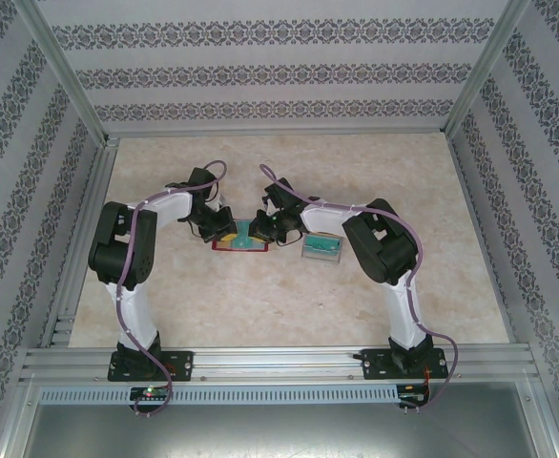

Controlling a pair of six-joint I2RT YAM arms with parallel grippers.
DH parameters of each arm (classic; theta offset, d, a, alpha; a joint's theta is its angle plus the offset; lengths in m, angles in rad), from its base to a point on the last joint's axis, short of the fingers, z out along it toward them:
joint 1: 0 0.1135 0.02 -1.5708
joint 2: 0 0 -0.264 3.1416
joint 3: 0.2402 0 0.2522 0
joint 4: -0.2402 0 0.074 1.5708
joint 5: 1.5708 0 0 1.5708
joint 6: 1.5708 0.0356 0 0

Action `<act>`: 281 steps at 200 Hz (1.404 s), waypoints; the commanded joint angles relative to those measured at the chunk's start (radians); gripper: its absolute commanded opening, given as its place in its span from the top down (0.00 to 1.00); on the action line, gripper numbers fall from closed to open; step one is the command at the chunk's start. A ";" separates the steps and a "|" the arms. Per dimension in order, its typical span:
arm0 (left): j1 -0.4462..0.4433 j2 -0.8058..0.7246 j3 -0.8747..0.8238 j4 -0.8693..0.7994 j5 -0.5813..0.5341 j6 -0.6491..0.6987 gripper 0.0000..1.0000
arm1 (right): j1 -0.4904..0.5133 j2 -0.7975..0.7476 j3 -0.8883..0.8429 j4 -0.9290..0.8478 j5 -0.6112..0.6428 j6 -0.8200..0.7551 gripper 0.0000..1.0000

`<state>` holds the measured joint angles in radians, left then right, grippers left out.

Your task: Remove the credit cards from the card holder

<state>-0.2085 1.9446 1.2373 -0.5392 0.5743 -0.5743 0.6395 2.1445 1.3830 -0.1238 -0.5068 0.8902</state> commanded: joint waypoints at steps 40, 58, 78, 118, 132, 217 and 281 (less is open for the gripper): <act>-0.001 0.019 -0.024 -0.047 -0.041 0.025 0.93 | 0.021 0.062 0.025 -0.001 -0.001 0.020 0.81; -0.001 0.020 -0.024 -0.047 -0.039 0.025 0.93 | 0.025 0.068 0.030 0.003 -0.001 0.024 0.81; -0.002 0.019 -0.022 -0.046 -0.040 0.027 0.93 | 0.027 0.077 0.037 0.010 -0.007 0.031 0.83; 0.000 0.012 -0.013 -0.067 -0.060 0.043 0.94 | 0.024 0.071 0.022 0.012 0.002 0.033 0.98; 0.001 0.007 -0.007 -0.080 -0.076 0.052 0.94 | 0.019 0.064 0.010 0.013 0.005 0.031 1.00; 0.049 -0.007 -0.001 -0.124 -0.121 0.079 0.96 | -0.011 0.005 -0.061 0.021 0.027 0.015 1.00; 0.063 -0.008 -0.002 -0.131 -0.127 0.086 0.97 | -0.034 -0.041 -0.102 0.021 0.033 0.005 1.00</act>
<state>-0.1734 1.9415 1.2423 -0.5812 0.5446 -0.5167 0.6231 2.1227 1.3148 -0.0292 -0.5213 0.9134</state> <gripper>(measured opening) 0.055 0.065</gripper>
